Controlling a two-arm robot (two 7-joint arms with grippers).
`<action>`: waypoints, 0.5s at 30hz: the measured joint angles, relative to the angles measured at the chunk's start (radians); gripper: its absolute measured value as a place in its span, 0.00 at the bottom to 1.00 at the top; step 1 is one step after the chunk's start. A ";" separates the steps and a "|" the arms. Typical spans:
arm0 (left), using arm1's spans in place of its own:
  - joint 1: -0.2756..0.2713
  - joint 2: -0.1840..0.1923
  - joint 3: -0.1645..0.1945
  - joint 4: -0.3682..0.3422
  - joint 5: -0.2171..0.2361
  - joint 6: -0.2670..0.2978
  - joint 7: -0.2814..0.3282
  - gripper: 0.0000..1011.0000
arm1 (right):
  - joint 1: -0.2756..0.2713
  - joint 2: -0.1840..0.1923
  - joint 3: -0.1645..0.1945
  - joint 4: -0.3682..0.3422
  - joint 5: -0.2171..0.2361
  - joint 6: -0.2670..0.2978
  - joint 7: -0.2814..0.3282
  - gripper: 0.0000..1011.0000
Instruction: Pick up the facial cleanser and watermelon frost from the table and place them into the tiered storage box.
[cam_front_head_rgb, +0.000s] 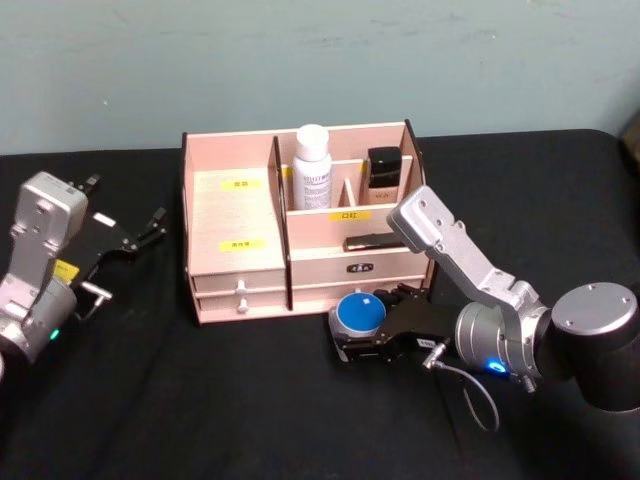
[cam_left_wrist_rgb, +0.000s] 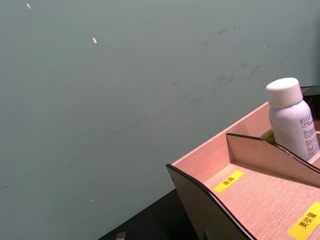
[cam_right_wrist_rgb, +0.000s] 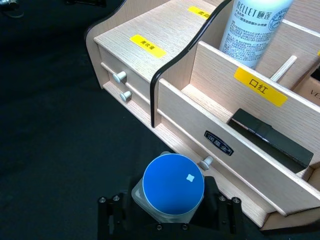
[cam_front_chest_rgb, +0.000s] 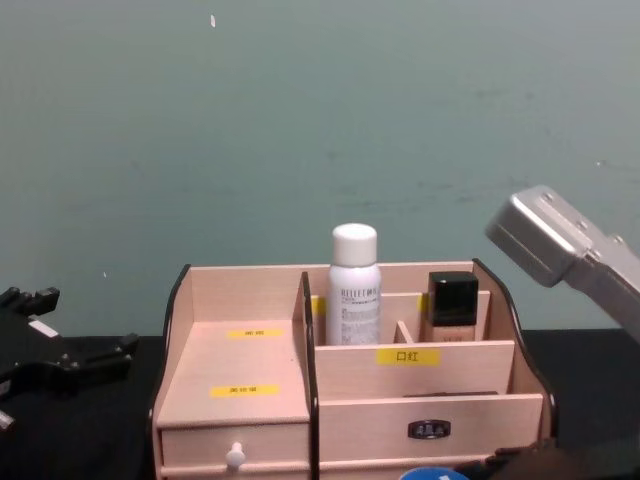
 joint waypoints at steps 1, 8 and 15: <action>0.000 0.000 0.000 0.000 0.000 0.000 0.000 1.00 | 0.000 0.000 0.000 0.000 0.000 0.000 0.000 0.91; 0.000 0.000 0.000 0.000 0.000 0.000 0.000 1.00 | -0.001 0.000 0.001 -0.001 0.001 0.000 0.000 0.73; 0.000 0.000 0.000 0.000 0.000 0.000 0.000 1.00 | -0.001 0.000 0.001 -0.001 0.002 0.000 0.000 0.70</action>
